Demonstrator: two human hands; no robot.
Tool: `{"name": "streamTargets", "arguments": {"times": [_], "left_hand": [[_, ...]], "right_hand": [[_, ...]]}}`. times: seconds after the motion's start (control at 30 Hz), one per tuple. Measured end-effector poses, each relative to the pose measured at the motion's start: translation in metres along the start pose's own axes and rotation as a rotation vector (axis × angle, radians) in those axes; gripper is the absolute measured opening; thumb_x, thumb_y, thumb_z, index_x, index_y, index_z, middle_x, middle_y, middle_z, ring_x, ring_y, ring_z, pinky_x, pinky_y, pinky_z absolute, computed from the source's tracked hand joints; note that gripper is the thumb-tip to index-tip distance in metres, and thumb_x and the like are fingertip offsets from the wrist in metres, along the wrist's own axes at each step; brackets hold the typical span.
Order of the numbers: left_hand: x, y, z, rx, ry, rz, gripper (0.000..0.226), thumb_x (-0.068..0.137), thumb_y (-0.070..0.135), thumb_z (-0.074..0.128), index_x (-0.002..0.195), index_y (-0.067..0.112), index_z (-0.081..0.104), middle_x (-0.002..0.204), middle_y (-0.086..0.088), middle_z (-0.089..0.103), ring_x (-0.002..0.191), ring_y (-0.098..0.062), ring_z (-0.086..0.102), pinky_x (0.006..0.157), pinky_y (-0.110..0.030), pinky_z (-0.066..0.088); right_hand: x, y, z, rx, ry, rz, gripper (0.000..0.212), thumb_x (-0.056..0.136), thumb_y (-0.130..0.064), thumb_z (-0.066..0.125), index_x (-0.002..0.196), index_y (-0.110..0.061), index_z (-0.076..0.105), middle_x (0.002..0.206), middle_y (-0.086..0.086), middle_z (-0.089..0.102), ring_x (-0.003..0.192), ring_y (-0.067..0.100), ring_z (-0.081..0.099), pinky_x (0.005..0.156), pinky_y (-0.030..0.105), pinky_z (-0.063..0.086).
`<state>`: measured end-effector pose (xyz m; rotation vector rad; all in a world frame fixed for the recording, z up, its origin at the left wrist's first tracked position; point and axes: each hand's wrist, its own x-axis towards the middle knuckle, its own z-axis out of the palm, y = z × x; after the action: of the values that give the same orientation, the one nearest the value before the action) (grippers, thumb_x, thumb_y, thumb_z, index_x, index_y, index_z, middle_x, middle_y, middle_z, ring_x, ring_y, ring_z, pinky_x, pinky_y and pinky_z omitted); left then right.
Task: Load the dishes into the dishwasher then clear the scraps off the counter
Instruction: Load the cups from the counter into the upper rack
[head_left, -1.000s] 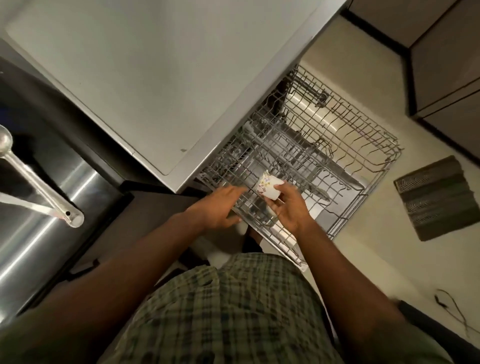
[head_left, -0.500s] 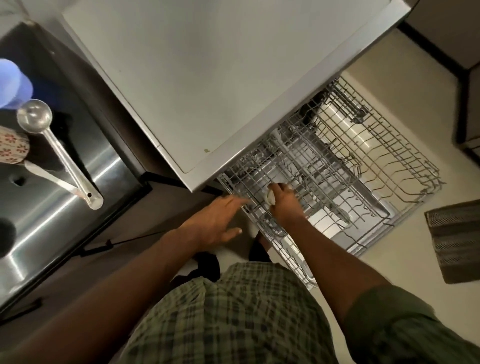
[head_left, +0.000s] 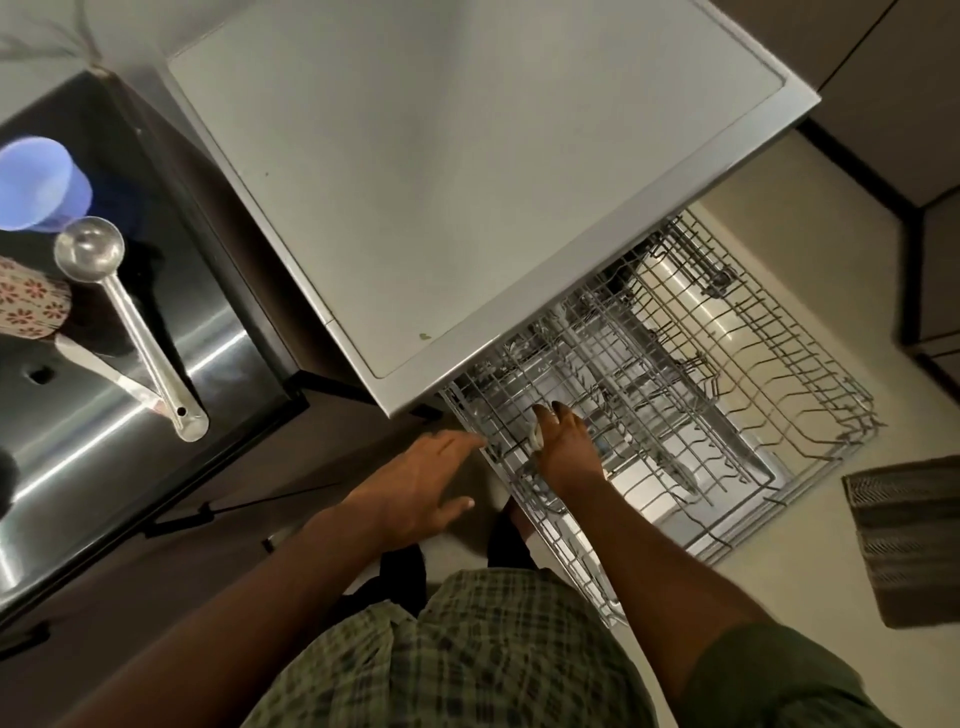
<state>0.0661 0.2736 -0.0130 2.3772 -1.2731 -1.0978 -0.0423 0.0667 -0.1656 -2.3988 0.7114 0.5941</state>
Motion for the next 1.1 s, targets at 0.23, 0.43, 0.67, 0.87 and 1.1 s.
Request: {"name": "streamTargets", "arguments": {"times": [0.23,0.43,0.67,0.87,1.1], "left_hand": [[0.005,0.011,-0.001,-0.026,0.007,0.023,0.078,0.098,0.037,0.068,0.162,0.028,0.024,0.165,0.002,0.031,0.151,-0.016,0.029,0.124,-0.042,0.032],[0.0,0.017,-0.005,-0.065,0.037,0.073,0.075,0.1,0.041,0.064,0.162,0.031,0.022,0.165,0.003,0.03,0.151,-0.015,0.027,0.125,-0.042,0.029],[-0.04,0.017,-0.034,-0.481,0.311,0.022,0.056,0.097,0.027,0.073,0.149,0.019,0.053,0.143,0.003,0.062,0.121,-0.009,0.062,0.099,-0.021,0.05],[-0.089,-0.008,-0.057,-0.689,0.626,-0.019,0.038,0.098,0.026,0.07,0.136,0.022,0.062,0.126,0.008,0.071,0.114,-0.008,0.069,0.1,-0.041,0.057],[-0.156,-0.064,-0.082,-0.877,0.986,-0.113,0.032,0.1,0.016,0.068,0.131,0.017,0.064,0.118,0.002,0.074,0.11,-0.014,0.072,0.099,-0.043,0.058]], "right_hand": [[-0.015,-0.012,-0.015,0.035,0.061,0.0,0.081,0.097,-0.03,0.07,0.163,-0.029,0.023,0.171,0.012,0.021,0.153,0.037,0.031,0.121,0.054,0.037],[-0.043,-0.031,-0.037,0.492,0.247,-0.077,0.061,0.099,-0.032,0.069,0.154,-0.032,0.043,0.155,-0.003,0.045,0.14,0.019,0.048,0.111,0.048,0.049],[-0.107,-0.095,-0.093,1.1,0.349,-0.139,0.025,0.103,-0.022,0.061,0.126,-0.029,0.069,0.114,0.0,0.076,0.099,0.024,0.076,0.077,0.05,0.065],[-0.127,-0.178,-0.115,1.259,0.239,-0.281,0.033,0.1,-0.027,0.056,0.127,-0.012,0.068,0.107,0.013,0.077,0.092,0.03,0.075,0.076,0.035,0.065],[-0.119,-0.31,-0.097,1.4,-0.176,-0.277,0.049,0.092,-0.046,0.066,0.13,-0.015,0.067,0.116,0.019,0.075,0.101,0.027,0.075,0.082,0.032,0.064]]}}
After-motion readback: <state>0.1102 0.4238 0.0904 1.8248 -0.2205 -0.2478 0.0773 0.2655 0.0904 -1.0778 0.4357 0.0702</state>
